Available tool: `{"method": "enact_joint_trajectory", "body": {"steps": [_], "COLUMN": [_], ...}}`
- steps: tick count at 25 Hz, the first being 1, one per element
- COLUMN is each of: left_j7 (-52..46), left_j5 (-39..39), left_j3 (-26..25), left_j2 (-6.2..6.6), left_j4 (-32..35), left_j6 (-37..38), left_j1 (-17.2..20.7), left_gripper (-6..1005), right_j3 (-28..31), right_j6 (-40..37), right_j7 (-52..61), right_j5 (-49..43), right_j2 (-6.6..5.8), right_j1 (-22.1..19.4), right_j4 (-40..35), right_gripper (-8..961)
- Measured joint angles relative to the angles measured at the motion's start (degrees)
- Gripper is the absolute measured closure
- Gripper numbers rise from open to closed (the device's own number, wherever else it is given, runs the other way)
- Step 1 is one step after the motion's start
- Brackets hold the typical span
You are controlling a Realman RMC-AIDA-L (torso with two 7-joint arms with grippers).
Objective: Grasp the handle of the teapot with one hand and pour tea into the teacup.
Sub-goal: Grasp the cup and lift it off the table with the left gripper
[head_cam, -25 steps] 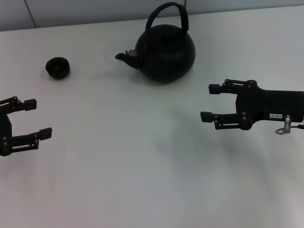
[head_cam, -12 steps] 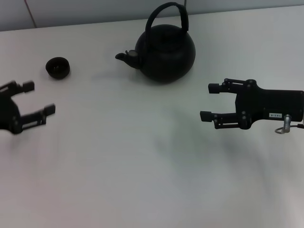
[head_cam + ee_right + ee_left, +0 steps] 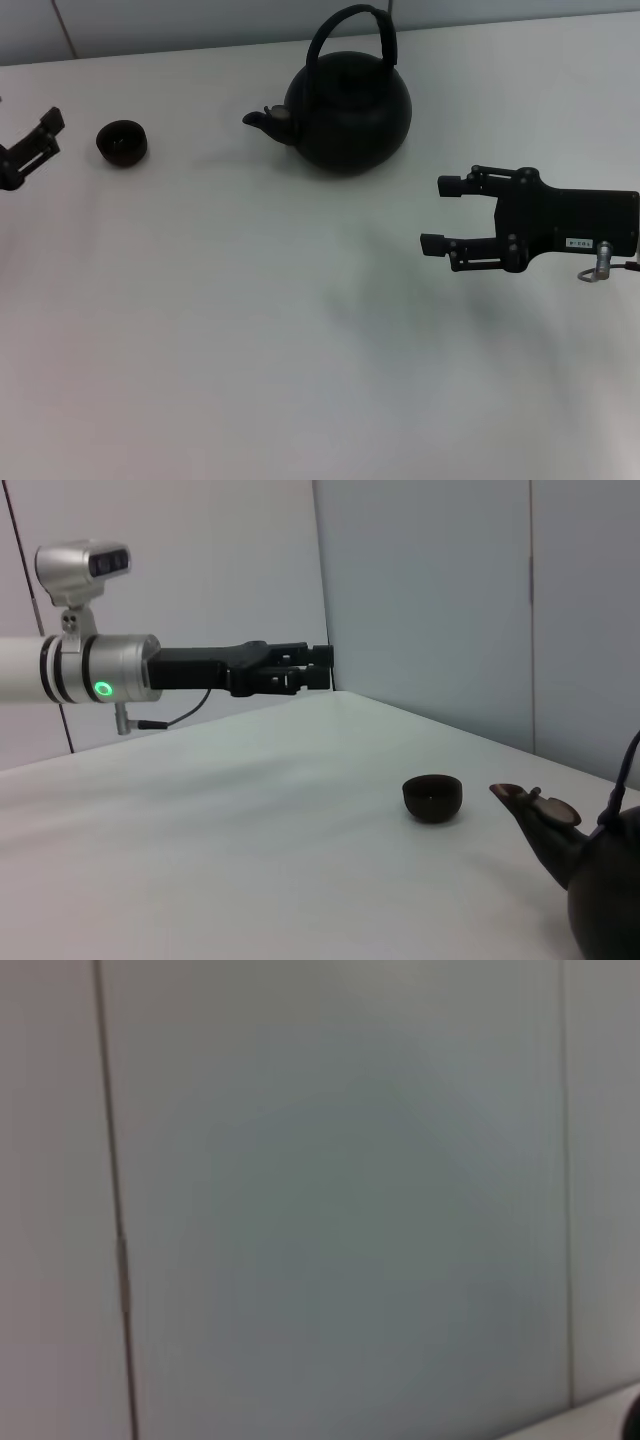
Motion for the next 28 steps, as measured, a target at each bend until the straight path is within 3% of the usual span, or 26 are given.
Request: {"method": "enact_joint_trajectory", "body": {"steps": [9, 15, 16, 23, 28], "left_j7": [0.5, 2.9, 3.0, 2.9, 2.6], "left_j5": [-0.7, -0.3, -0.3, -0.3, -0.3], "left_j3": [0.2, 1.4, 3.3, 8.3, 9.6], "left_j2": [-0.05, -0.22, -0.30, -0.51, -0.53], "left_j4": [-1.3, -5.9, -7.1, -10.5, -11.2], "left_j6": [-3.2, -13.8, -17.9, -29.1, -32.3], "left_j1": [-1.8, -7.1, -9.2, -14.4, -15.8], "left_gripper": [170, 170, 170, 171, 171], "right_j3": [0.0, 0.0, 0.0, 0.0, 0.0], "right_j6": [0.0, 0.0, 0.0, 0.0, 0.1], "right_j7": [0.0, 0.0, 0.0, 0.0, 0.0], "right_j5": [0.0, 0.0, -0.1, -0.1, -0.1], "right_j2": [0.00, 0.00, 0.00, 0.00, 0.00], "right_j1": [0.1, 0.1, 0.1, 0.1, 0.1], "right_j4": [0.0, 0.0, 0.0, 0.0, 0.0], "right_gripper": [130, 130, 130, 130, 130]}}
